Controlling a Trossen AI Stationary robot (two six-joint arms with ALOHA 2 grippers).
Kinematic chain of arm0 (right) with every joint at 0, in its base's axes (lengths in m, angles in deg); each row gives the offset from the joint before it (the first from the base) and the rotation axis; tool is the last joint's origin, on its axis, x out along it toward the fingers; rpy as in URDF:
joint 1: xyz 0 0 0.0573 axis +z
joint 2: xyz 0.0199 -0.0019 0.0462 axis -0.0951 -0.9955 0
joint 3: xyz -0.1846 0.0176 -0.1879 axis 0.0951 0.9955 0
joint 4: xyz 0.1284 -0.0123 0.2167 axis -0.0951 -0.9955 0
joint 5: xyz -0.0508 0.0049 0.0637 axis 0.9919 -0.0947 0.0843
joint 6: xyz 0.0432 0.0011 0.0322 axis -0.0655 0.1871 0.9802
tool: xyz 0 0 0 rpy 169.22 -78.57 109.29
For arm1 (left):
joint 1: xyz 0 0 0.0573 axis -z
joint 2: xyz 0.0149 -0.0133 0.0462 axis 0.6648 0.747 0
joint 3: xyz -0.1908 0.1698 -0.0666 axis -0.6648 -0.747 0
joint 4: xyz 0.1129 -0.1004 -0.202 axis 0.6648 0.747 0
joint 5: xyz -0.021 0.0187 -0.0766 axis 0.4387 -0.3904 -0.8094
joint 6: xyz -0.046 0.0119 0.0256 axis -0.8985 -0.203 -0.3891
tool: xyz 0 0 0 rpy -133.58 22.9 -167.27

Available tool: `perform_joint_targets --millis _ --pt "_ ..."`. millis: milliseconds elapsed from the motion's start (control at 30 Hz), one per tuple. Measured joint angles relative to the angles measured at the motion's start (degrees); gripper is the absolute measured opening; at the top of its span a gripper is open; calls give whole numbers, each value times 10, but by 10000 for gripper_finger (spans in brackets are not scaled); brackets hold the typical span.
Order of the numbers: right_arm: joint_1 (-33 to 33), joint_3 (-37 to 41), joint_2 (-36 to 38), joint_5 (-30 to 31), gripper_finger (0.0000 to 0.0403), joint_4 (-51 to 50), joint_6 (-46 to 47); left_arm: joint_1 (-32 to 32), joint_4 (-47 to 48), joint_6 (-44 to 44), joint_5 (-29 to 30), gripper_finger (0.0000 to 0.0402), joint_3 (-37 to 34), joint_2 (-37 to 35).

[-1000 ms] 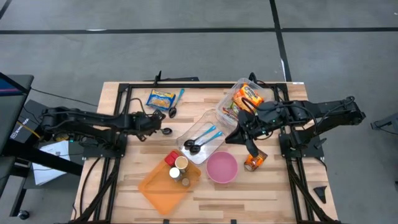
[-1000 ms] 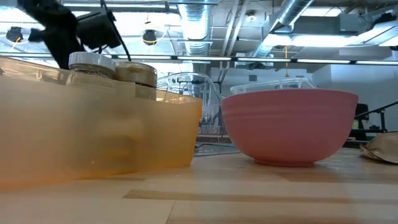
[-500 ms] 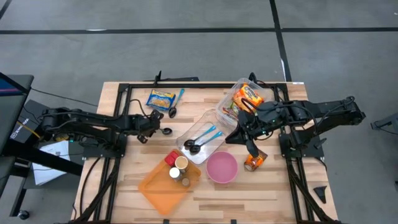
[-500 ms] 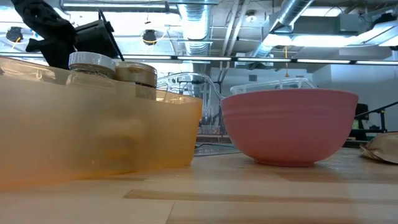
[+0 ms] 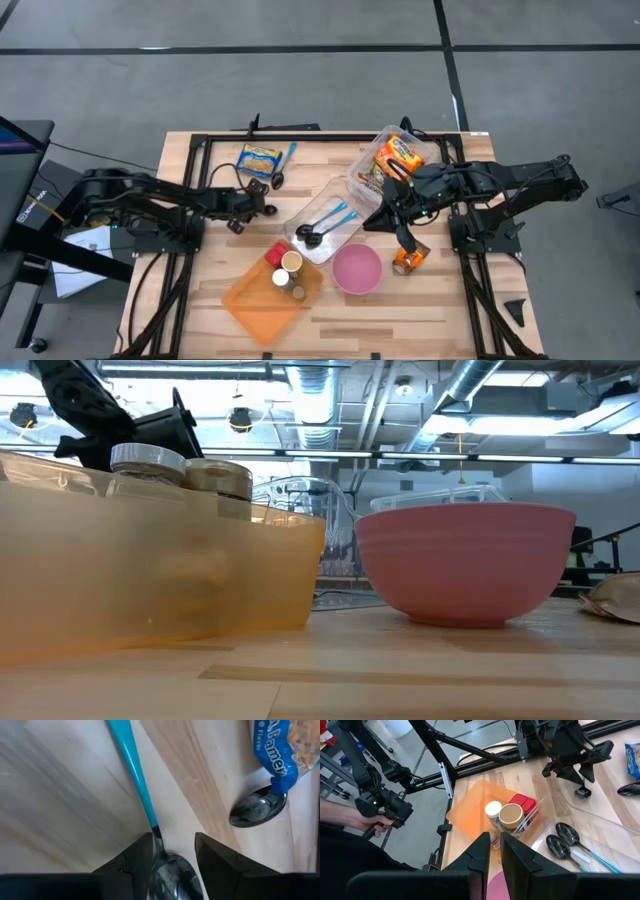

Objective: Pick & Place Food Item
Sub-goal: Put the blue spoon into the transparent bin

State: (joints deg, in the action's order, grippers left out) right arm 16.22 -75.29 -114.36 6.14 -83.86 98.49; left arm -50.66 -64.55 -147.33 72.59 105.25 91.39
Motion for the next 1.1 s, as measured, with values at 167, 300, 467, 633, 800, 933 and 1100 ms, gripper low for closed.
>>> perform_joint_targets --millis 167,300,467,633,800,933,1100 --pt "0 0 0 0 42 -13 5 0 -3 -1 1 130 0 12" --pt "0 0 0 -2 42 -12 7 0 7 -1 -2 98 0 15" --pt "0 0 0 -2 42 -11 7 0 19 -1 -5 33 -1 15" --pt "1 0 0 -2 42 -11 10 1 16 7 3 10 -2 17" --pt "6 0 0 -1 42 -11 16 20 1 36 22 5 -4 13" --pt "13 0 0 1 42 -10 19 39 1 72 17 3 -6 -15" --pt "23 0 0 16 42 -10 22 57 0 125 33 0 -6 -75"
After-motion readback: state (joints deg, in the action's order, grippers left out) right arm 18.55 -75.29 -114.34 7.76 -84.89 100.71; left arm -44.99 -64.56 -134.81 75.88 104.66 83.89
